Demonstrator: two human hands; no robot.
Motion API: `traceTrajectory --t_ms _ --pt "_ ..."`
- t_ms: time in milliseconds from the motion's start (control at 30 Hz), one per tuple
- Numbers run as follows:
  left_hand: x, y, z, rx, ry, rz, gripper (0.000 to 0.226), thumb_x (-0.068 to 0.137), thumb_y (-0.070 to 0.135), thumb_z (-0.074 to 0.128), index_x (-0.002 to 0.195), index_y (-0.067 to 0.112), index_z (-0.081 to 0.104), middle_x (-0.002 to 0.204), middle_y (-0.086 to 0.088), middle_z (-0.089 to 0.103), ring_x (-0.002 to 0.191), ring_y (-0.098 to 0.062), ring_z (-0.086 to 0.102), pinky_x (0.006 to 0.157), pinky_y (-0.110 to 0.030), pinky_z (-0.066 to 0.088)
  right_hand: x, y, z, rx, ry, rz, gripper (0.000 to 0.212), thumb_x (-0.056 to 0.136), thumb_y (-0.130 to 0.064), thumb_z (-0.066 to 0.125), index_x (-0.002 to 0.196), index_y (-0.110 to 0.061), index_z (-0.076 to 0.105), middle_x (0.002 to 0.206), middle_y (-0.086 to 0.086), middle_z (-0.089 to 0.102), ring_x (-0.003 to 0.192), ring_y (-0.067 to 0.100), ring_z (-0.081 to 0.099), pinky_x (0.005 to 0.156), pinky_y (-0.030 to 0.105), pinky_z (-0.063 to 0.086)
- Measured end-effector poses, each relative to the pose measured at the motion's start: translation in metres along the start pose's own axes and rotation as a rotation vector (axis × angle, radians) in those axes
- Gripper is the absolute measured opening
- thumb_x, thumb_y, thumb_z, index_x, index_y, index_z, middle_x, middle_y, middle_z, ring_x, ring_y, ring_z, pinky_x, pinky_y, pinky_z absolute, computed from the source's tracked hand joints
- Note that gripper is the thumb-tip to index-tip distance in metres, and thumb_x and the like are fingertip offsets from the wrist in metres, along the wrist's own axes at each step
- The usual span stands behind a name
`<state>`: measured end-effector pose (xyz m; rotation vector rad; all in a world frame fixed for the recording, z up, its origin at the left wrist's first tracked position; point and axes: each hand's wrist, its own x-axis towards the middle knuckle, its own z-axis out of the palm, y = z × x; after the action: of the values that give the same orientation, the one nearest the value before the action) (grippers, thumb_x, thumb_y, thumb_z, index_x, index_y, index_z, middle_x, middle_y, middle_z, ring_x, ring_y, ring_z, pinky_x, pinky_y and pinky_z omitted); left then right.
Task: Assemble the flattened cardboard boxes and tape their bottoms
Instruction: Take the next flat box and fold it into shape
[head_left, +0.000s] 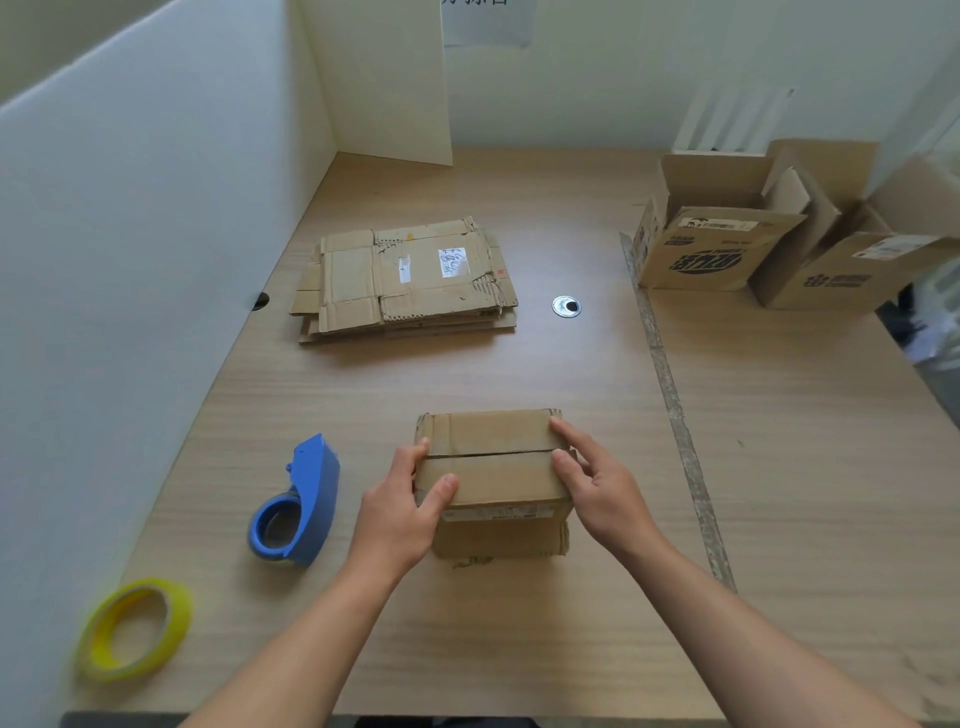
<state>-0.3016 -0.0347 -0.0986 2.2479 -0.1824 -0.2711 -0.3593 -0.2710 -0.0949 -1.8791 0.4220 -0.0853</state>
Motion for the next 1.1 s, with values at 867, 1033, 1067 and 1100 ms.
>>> traceTrajectory --t_ms 867,1033,1067,1100 --pt "-0.027 -0.052 -0.025 0.130 0.014 -0.118 0.051 0.092 0.048 0.063 0.135 0.024 0.050 0.128 -0.004 0.064 0.119 -0.026 0.058 0.095 -0.037 0.047 -0.011 -0.006 0.065 -0.709 -0.192 -0.362 0.046 0.099 -0.038 0.054 0.143 -0.024 0.051 0.163 0.005 0.024 0.152 0.027 0.012 0.122 0.040 0.013" --pt "-0.029 -0.049 -0.020 0.128 0.006 -0.103 0.045 0.095 0.044 0.059 0.135 0.025 0.050 0.132 -0.001 0.062 0.123 -0.025 0.056 0.097 -0.035 0.044 -0.027 -0.007 0.098 -0.817 -0.220 -0.453 0.050 0.100 -0.047 0.050 0.146 -0.028 0.049 0.158 -0.001 0.037 0.151 0.024 0.023 0.122 0.046 0.005" --pt "-0.029 -0.050 -0.023 0.108 -0.004 -0.095 0.042 0.096 0.043 0.058 0.134 0.025 0.051 0.132 0.001 0.062 0.123 -0.023 0.057 0.098 -0.035 0.044 -0.029 -0.006 0.099 -0.813 -0.185 -0.452 0.048 0.098 -0.047 0.052 0.143 -0.029 0.053 0.155 -0.002 0.041 0.150 0.023 0.027 0.122 0.046 0.008" --pt "-0.028 -0.052 -0.027 0.090 -0.005 -0.085 0.039 0.096 0.042 0.058 0.131 0.024 0.053 0.129 0.002 0.063 0.121 -0.021 0.057 0.098 -0.035 0.046 -0.028 -0.006 0.099 -0.800 -0.166 -0.441 0.047 0.097 -0.048 0.054 0.141 -0.031 0.055 0.154 -0.004 0.043 0.149 0.022 0.028 0.122 0.045 0.009"
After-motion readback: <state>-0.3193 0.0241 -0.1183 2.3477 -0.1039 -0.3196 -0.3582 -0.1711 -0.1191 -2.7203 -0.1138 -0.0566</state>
